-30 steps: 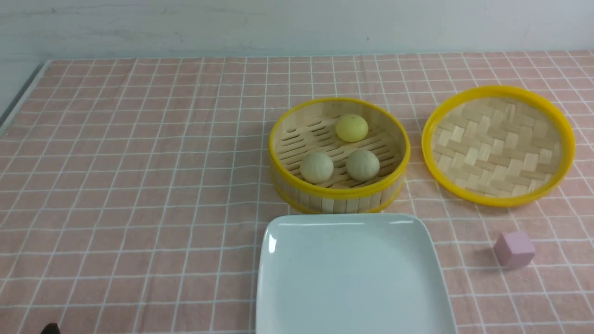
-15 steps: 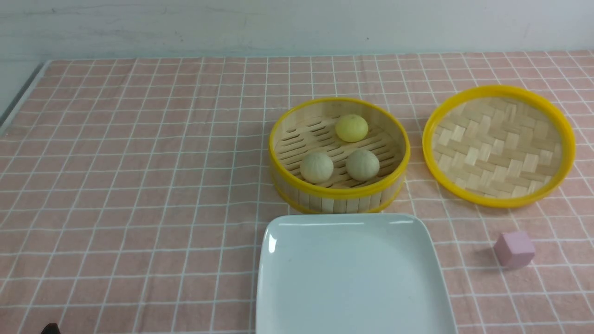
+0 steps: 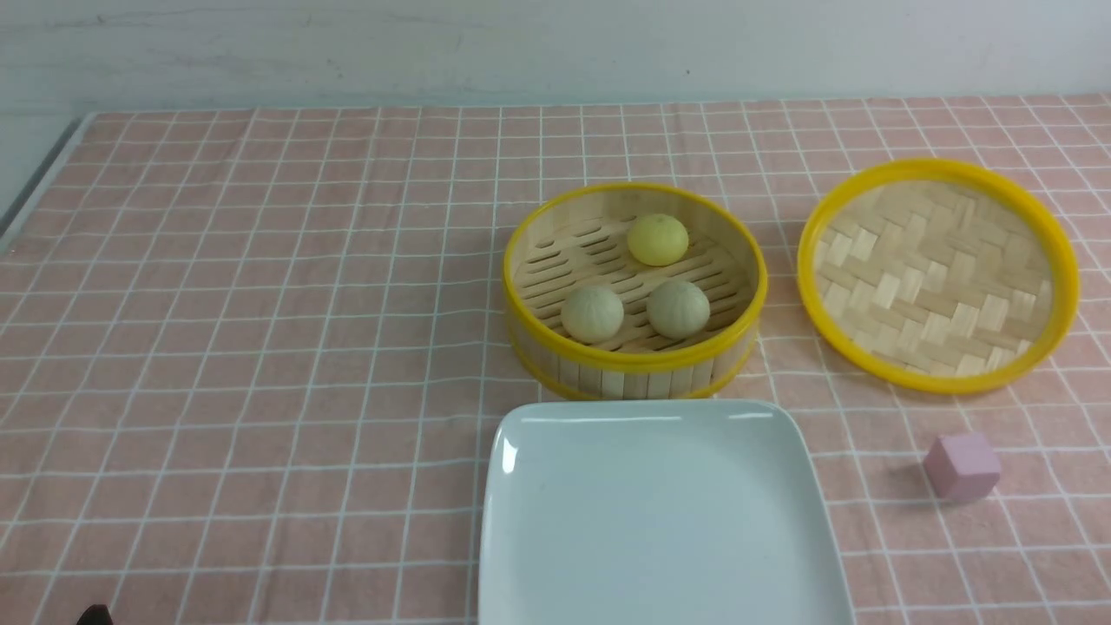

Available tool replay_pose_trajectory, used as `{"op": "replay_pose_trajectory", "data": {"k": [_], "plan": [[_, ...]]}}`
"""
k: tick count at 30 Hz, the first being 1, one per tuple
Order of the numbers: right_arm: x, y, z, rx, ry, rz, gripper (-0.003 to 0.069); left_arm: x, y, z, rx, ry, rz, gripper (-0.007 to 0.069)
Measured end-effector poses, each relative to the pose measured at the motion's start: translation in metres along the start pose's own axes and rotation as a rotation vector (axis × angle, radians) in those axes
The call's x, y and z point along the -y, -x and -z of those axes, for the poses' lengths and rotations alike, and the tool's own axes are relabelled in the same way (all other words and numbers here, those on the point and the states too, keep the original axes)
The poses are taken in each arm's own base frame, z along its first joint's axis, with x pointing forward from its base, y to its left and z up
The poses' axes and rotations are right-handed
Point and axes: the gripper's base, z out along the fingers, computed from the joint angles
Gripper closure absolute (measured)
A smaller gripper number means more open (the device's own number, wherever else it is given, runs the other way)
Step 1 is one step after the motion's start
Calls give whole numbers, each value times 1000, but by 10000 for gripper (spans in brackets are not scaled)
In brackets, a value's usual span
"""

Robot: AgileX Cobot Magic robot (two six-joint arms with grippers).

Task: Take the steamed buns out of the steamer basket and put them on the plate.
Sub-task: Use the right arm to grab the steamed stuffed bun that is closest to it

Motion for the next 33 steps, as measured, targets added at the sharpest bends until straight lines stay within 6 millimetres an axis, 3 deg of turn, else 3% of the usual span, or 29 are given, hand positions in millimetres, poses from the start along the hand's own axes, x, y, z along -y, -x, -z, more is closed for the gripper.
{"op": "replay_pose_trajectory", "data": {"k": [33], "plan": [[0,4,0,52,6,-27,237,0,0,0,0,0,0,81]]}}
